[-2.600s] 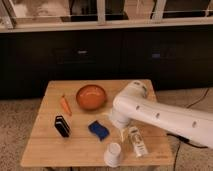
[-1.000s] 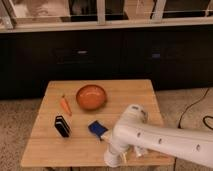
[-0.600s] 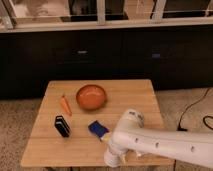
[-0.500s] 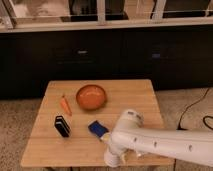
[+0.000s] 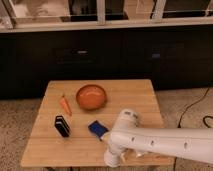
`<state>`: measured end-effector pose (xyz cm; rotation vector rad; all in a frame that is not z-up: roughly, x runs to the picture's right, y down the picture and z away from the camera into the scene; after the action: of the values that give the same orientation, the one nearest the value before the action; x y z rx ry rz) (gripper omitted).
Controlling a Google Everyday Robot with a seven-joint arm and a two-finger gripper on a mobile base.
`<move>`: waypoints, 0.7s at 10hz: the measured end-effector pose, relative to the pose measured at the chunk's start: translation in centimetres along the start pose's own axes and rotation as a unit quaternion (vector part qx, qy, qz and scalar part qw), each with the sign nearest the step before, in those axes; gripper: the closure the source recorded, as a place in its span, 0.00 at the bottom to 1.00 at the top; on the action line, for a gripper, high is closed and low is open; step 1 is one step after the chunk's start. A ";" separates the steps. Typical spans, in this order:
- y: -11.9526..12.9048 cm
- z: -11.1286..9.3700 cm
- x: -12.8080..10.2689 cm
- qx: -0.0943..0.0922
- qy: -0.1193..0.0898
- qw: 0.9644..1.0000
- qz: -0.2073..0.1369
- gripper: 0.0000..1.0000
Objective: Place the ceramic cup over the eraser
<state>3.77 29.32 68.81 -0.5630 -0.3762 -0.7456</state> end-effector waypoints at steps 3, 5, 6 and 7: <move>0.2 0.0 -0.4 -0.005 -0.001 1.000 -0.005 0.20; 0.4 0.0 -0.6 -0.007 -0.002 1.000 -0.008 0.20; 0.5 0.1 -0.7 -0.009 -0.002 1.000 -0.009 0.20; 0.5 0.1 -0.8 -0.010 -0.002 1.000 -0.011 0.20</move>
<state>3.53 30.11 68.31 -0.5807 -0.3802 -0.7704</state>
